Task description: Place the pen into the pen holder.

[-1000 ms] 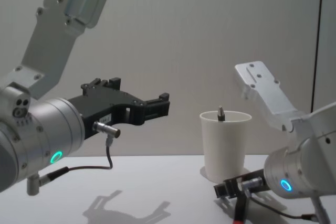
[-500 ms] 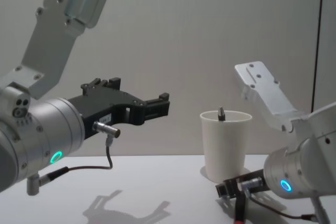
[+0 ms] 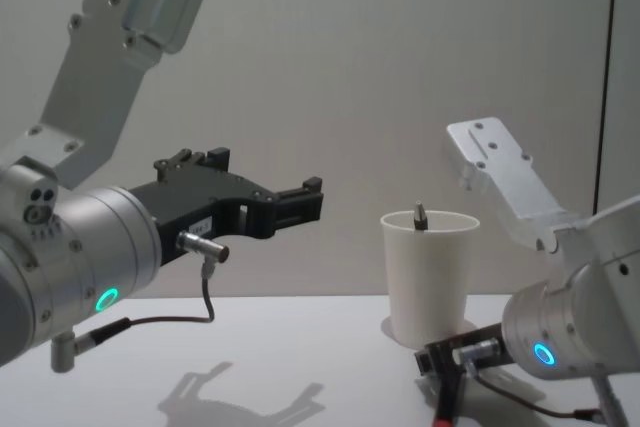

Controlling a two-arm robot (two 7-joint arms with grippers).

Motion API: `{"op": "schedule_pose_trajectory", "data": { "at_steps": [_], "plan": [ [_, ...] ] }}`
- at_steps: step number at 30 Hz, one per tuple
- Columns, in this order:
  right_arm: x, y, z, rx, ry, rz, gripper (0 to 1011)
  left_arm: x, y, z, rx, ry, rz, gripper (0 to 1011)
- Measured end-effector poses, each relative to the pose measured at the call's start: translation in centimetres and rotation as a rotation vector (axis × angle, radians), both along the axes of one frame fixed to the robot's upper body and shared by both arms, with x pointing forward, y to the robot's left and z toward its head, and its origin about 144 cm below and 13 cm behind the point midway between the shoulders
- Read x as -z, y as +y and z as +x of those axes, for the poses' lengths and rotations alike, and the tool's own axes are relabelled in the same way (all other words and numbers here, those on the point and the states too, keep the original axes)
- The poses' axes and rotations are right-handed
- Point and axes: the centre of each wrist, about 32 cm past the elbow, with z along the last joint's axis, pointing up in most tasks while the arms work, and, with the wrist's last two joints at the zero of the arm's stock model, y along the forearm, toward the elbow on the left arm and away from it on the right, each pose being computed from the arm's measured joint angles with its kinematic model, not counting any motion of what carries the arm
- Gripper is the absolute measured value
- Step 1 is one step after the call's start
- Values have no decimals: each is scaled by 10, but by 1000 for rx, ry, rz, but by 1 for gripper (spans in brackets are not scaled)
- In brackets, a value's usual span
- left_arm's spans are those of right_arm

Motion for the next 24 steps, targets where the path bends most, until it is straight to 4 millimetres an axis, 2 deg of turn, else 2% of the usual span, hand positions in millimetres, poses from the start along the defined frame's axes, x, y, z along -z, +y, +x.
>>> {"op": "schedule_pose_trajectory", "data": {
  "at_steps": [24],
  "plan": [
    [0, 0, 0, 0, 1, 0, 320, 0, 0, 0, 0, 0, 0, 1000]
  ]
}}
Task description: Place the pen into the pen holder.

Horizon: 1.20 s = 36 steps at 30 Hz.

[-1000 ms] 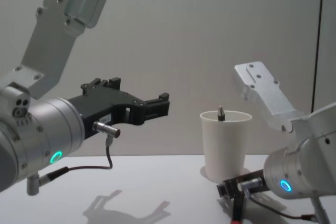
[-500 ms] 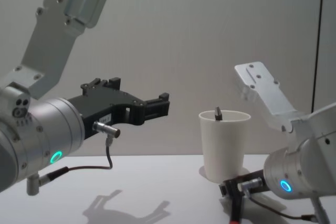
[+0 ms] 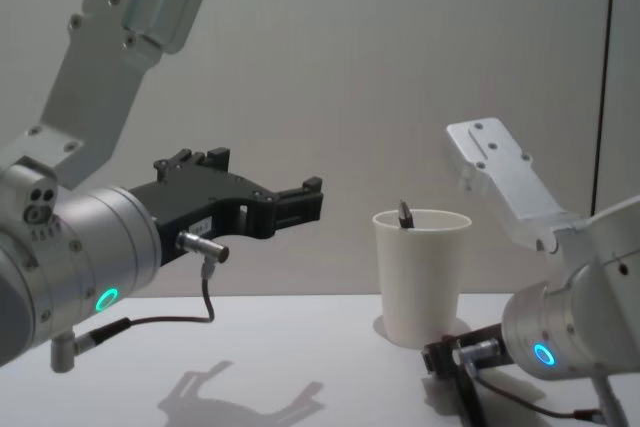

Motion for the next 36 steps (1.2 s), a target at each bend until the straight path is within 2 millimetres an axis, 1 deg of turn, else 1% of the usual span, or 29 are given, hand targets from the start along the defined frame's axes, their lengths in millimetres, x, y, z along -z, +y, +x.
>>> {"op": "schedule_pose_trajectory", "data": {
  "at_steps": [18, 36],
  "plan": [
    [0, 0, 0, 0, 0, 0, 206, 0, 0, 0, 0, 0, 0, 1000],
    [0, 0, 0, 0, 0, 0, 196, 0, 0, 0, 0, 0, 0, 1000]
  ]
}}
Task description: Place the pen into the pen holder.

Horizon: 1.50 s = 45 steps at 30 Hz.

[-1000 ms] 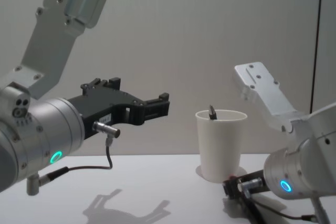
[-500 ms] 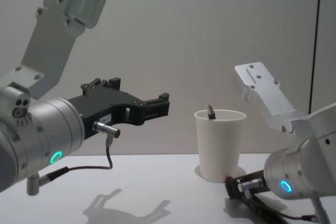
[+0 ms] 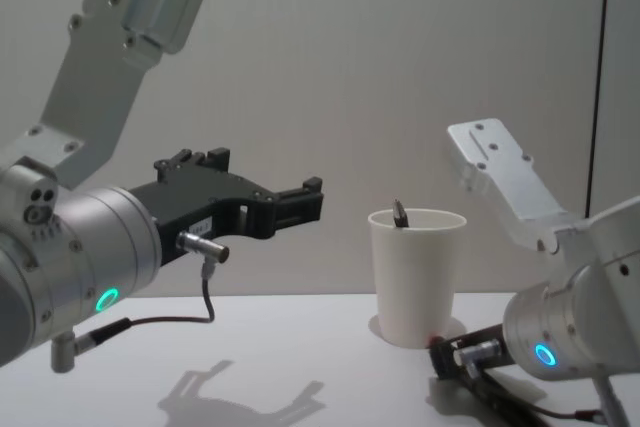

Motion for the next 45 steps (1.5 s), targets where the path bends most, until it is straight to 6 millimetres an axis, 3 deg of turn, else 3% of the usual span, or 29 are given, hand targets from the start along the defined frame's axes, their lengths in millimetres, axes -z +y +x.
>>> {"op": "schedule_pose_trajectory", "data": {
  "at_steps": [14, 29, 45],
  "plan": [
    [-5, -6, -5, 3, -45, -21, 196, 0, 0, 0, 0, 0, 0, 1000],
    [-35, -22, -19, 17, -205, -33, 196, 0, 0, 0, 0, 0, 0, 1000],
    [-58, -26, -24, 60, -440, -7, 196, 0, 0, 0, 0, 0, 0, 1000]
  ]
}}
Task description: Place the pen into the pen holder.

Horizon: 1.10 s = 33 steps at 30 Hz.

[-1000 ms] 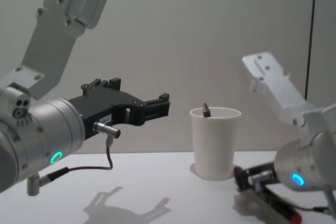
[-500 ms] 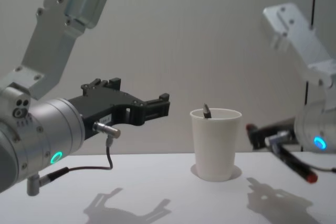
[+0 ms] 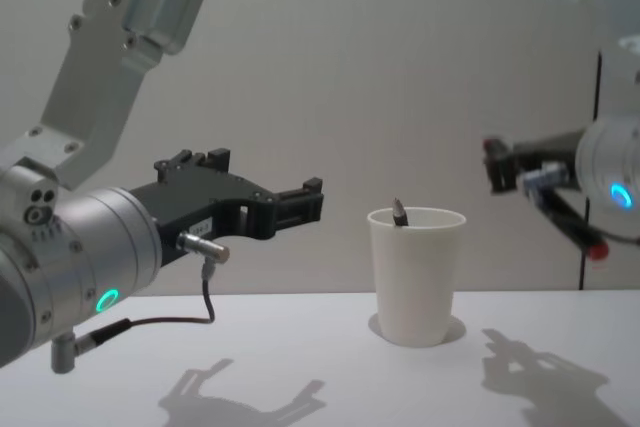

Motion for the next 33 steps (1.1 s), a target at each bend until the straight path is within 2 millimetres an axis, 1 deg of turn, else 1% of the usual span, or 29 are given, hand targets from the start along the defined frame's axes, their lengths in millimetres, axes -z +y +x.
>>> {"op": "schedule_pose_trajectory", "data": {
  "at_steps": [9, 20, 30, 33],
  "plan": [
    [-9, 4, 3, 10, -132, 23, 196, 0, 0, 0, 0, 0, 0, 1000],
    [-14, 12, 14, 15, -306, 56, 196, 0, 0, 0, 0, 0, 0, 1000],
    [-11, 24, 32, 16, -472, 77, 196, 0, 0, 0, 0, 0, 0, 1000],
    [-8, 29, 42, 17, -535, 80, 196, 0, 0, 0, 0, 0, 0, 1000]
  ]
}}
